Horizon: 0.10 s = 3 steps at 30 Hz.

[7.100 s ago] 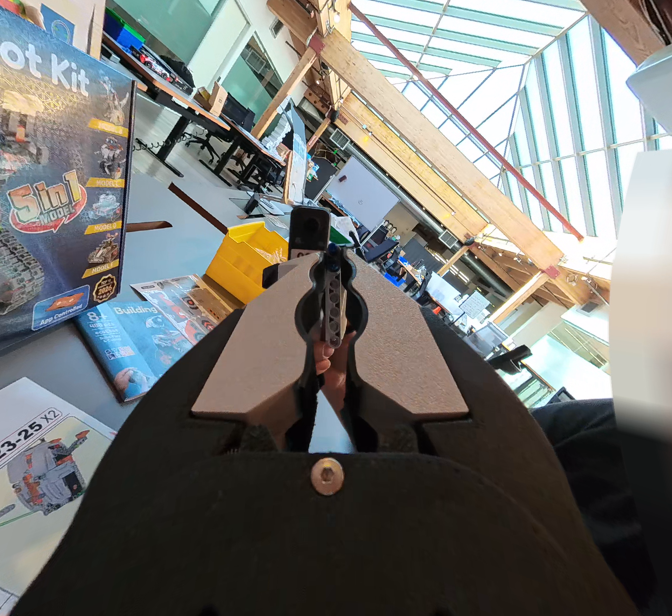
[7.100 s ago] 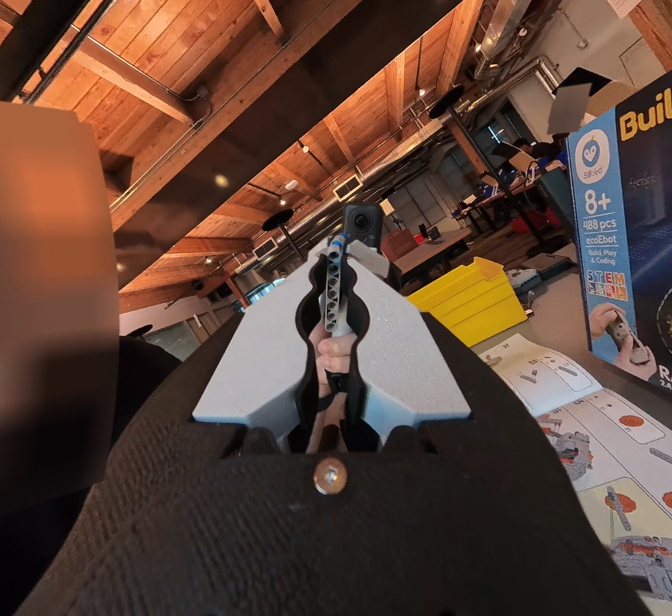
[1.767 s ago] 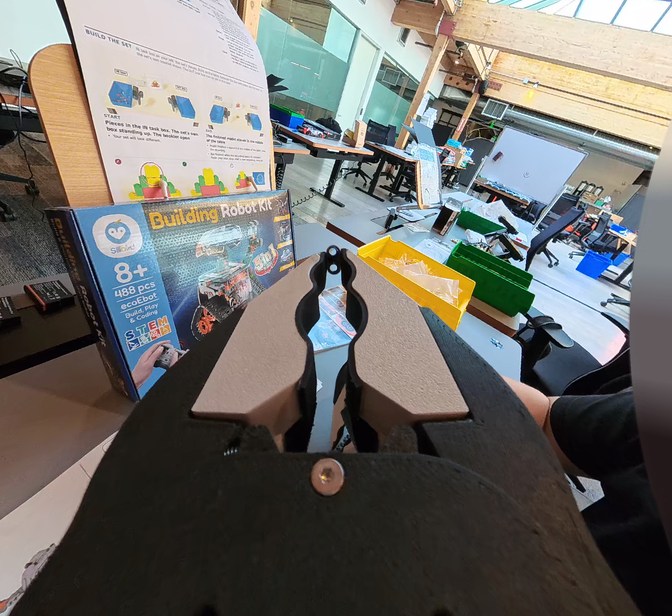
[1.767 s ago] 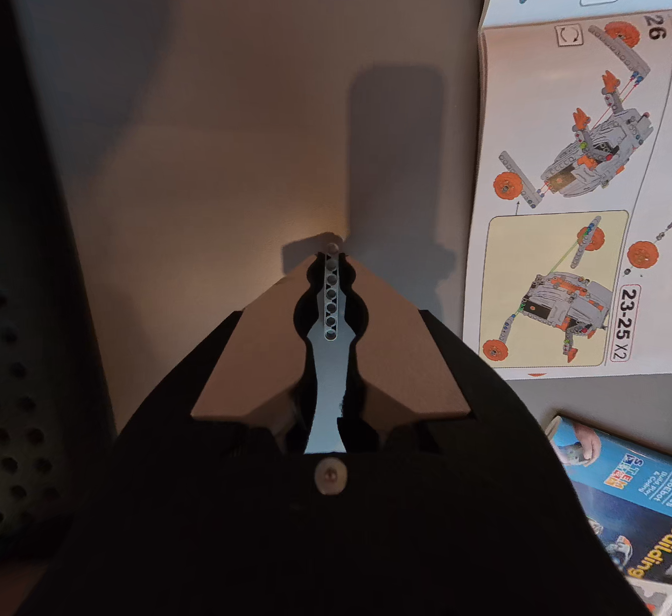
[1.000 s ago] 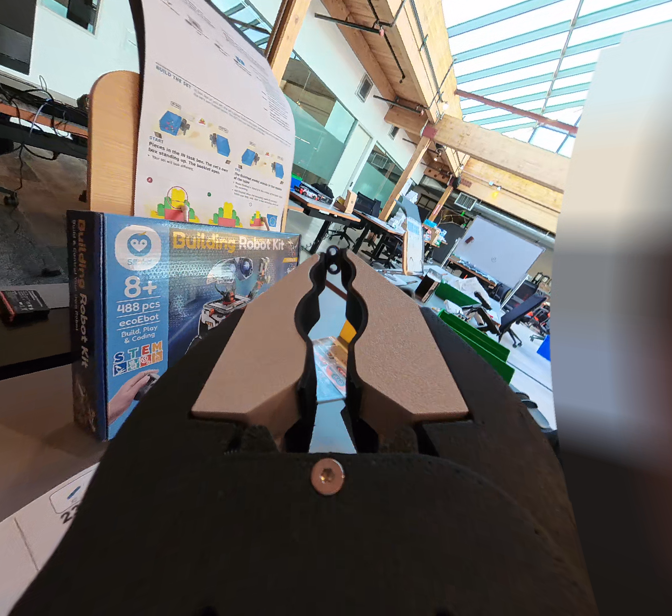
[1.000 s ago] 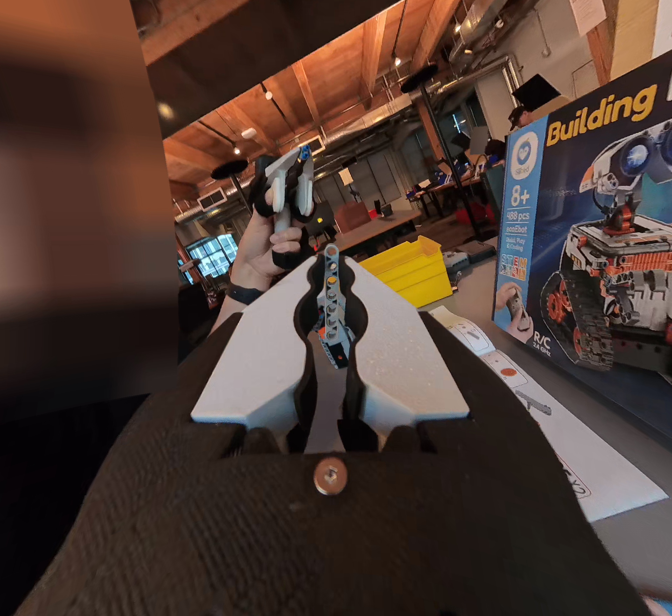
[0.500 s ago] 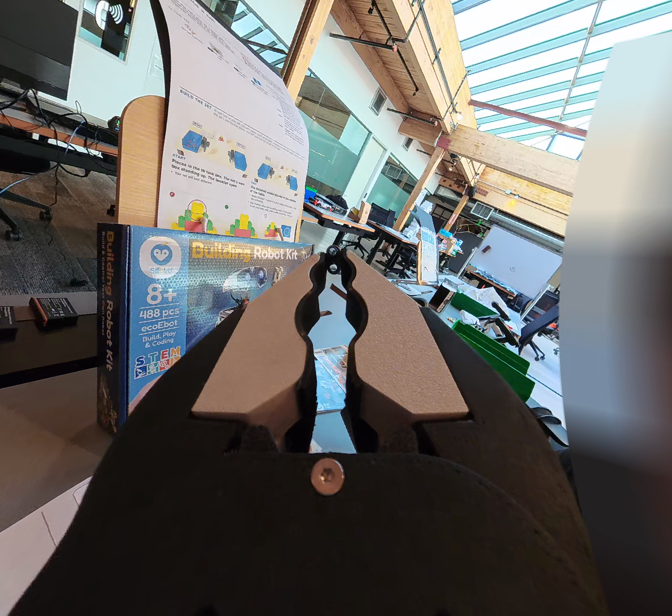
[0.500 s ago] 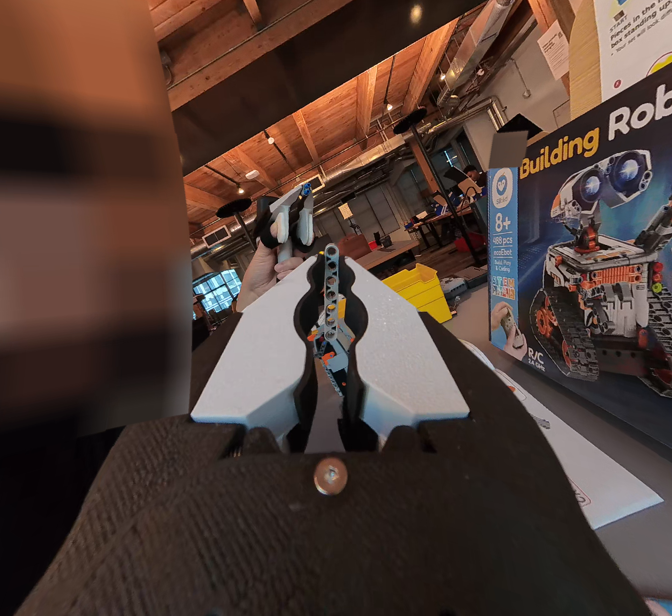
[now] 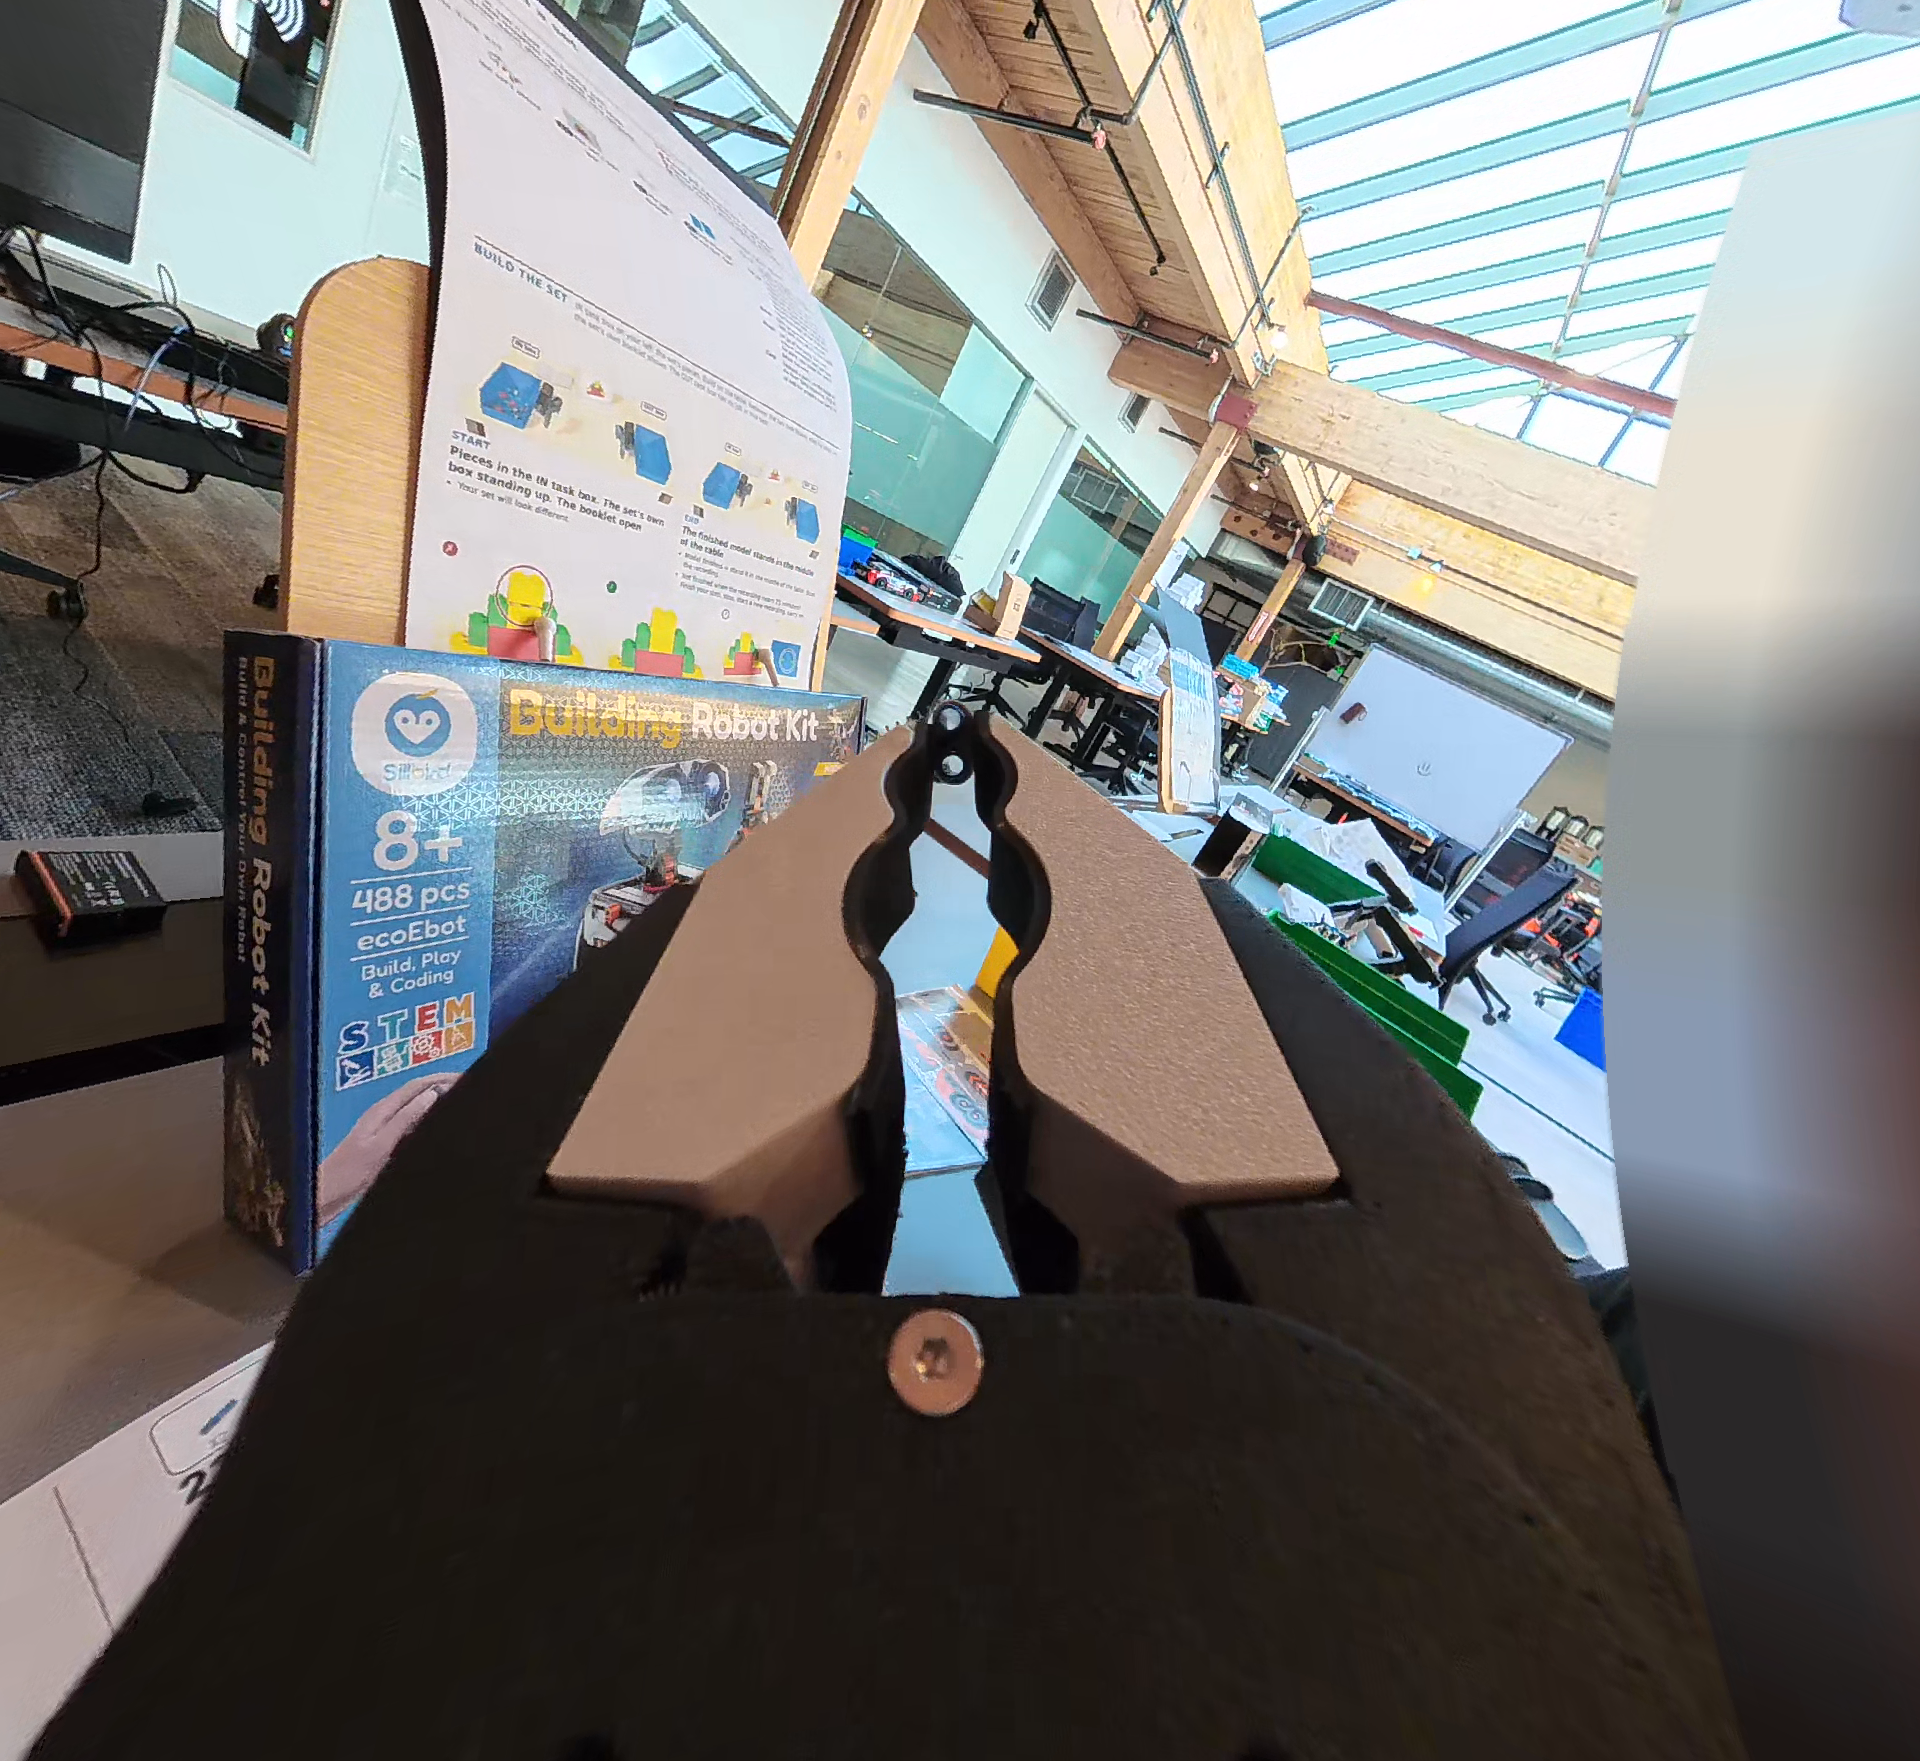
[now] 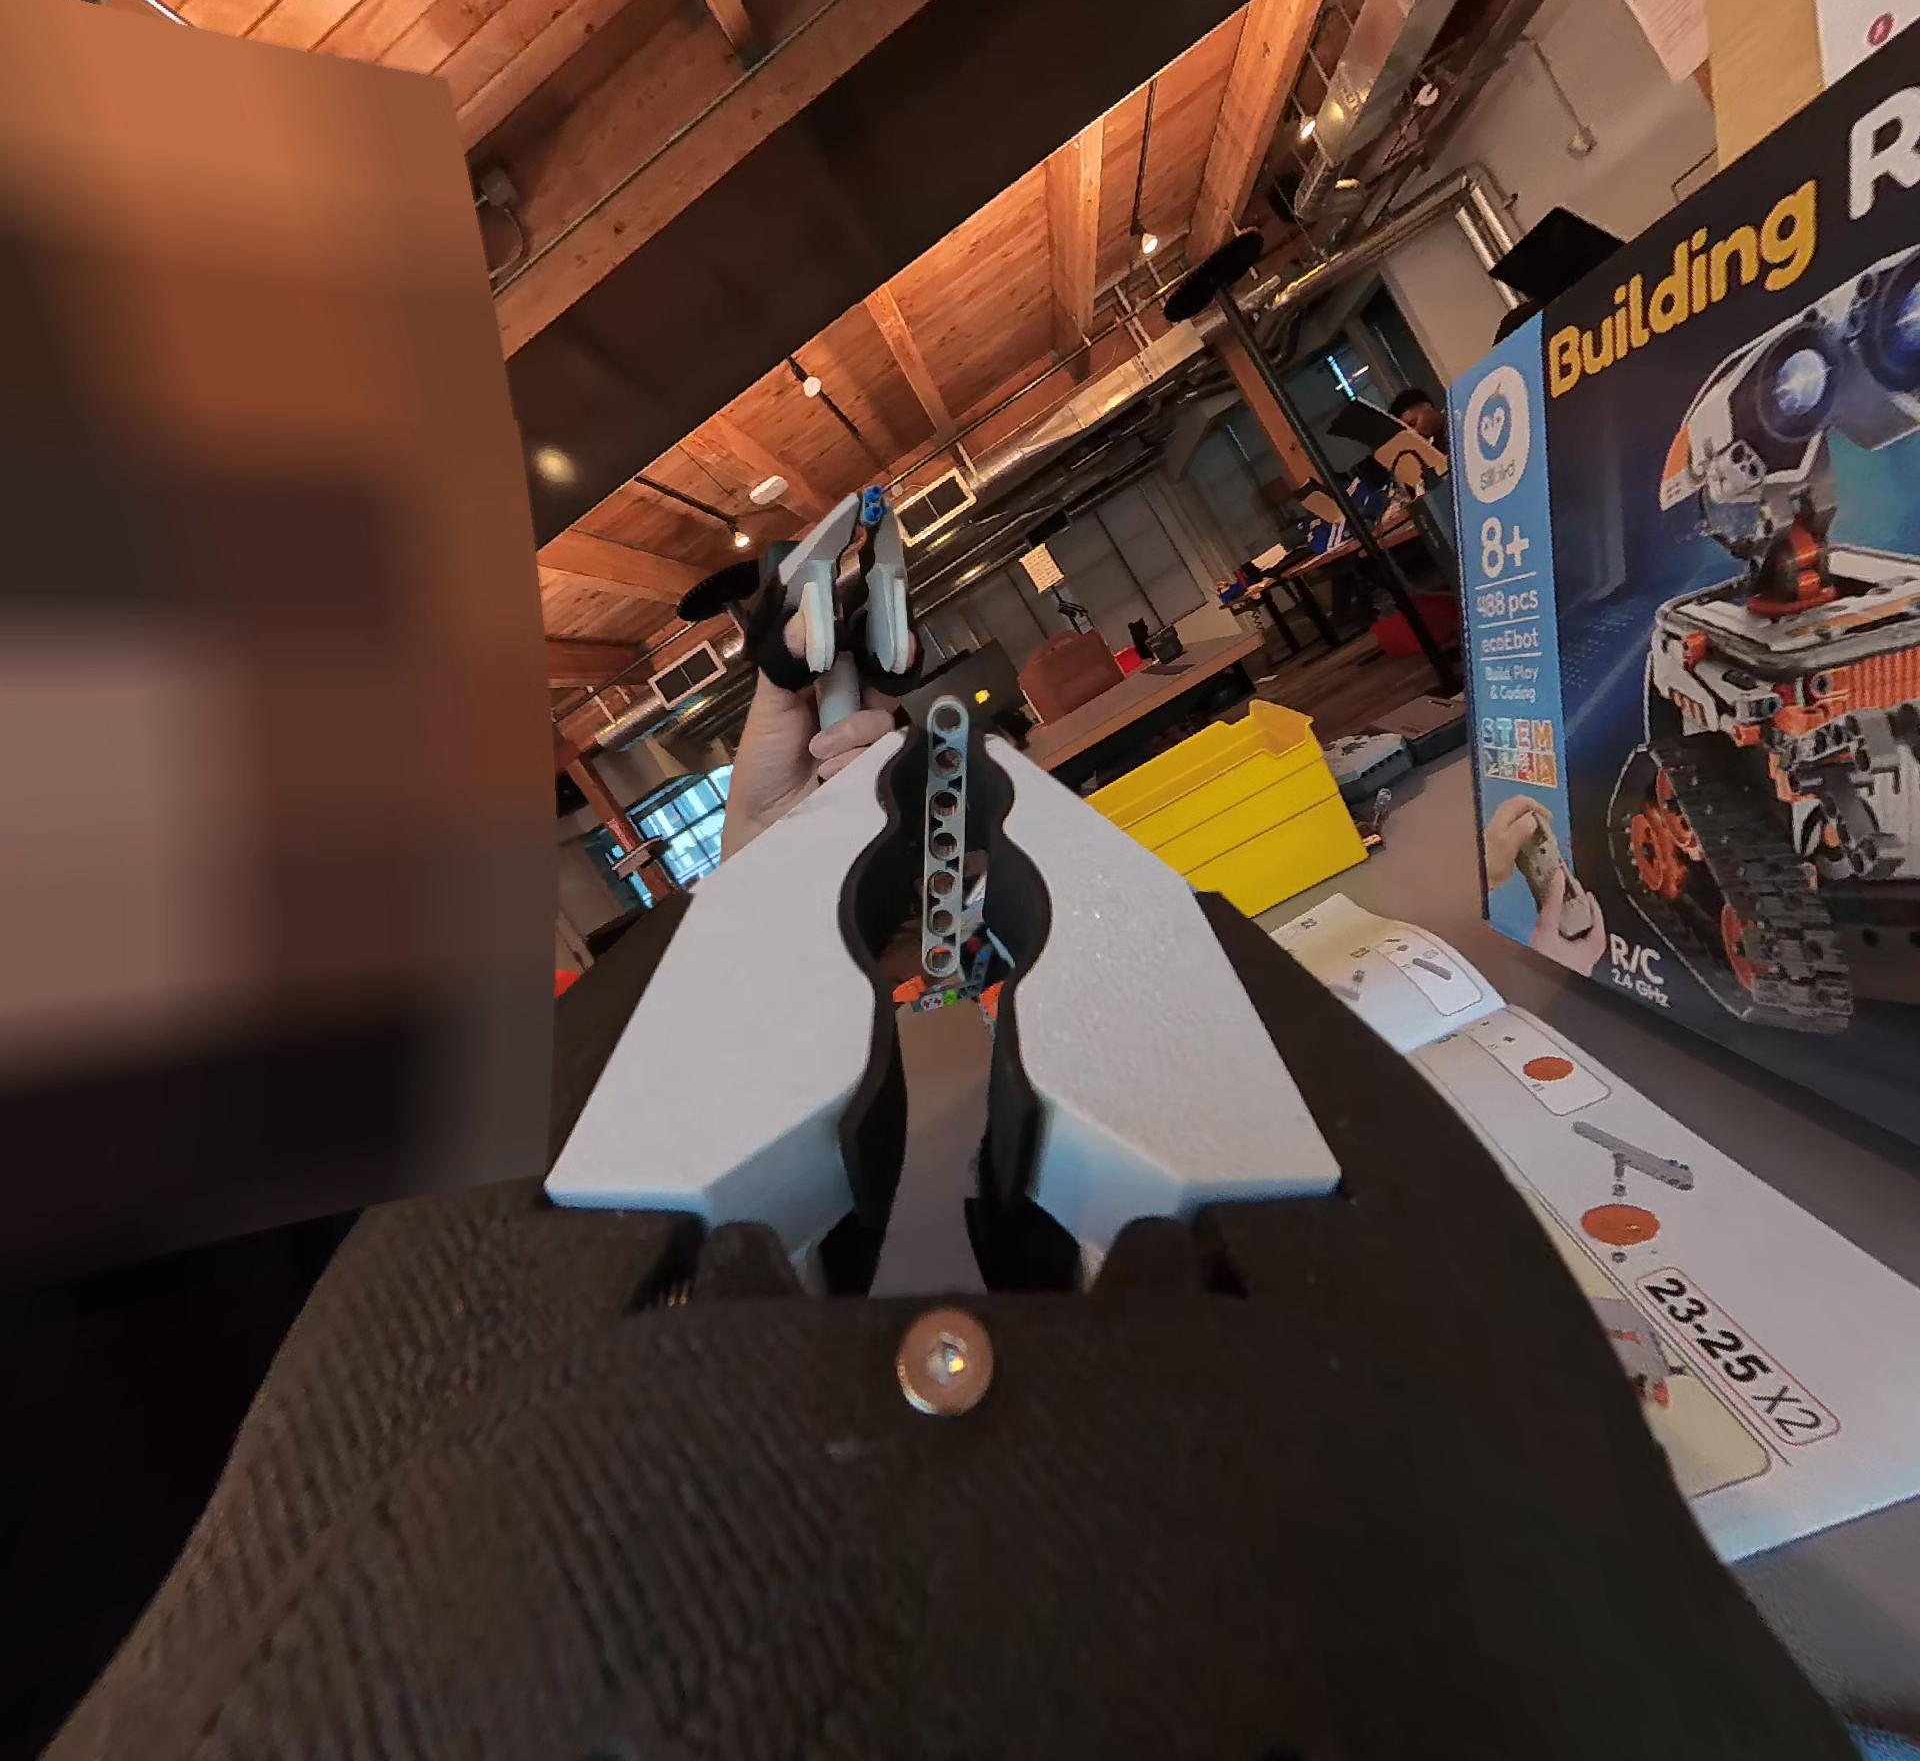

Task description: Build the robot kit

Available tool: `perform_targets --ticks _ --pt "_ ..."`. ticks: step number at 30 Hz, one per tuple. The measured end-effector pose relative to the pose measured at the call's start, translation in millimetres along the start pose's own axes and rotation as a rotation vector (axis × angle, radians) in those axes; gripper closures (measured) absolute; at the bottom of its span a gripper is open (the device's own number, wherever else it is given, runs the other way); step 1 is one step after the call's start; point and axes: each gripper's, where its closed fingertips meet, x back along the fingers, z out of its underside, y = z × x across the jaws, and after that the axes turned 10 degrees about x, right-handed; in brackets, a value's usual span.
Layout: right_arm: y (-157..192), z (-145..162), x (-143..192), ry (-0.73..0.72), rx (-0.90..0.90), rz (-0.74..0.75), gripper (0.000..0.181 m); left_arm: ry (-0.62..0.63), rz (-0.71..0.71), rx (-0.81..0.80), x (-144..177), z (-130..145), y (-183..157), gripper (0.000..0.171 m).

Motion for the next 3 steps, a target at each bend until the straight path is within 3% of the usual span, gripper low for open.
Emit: perform_targets --ticks 3 --pt "3.6 4.9 -6.6 0.016 -0.037 -0.029 0.177 0.005 0.022 0.008 -2.2 1.7 -4.1 0.166"
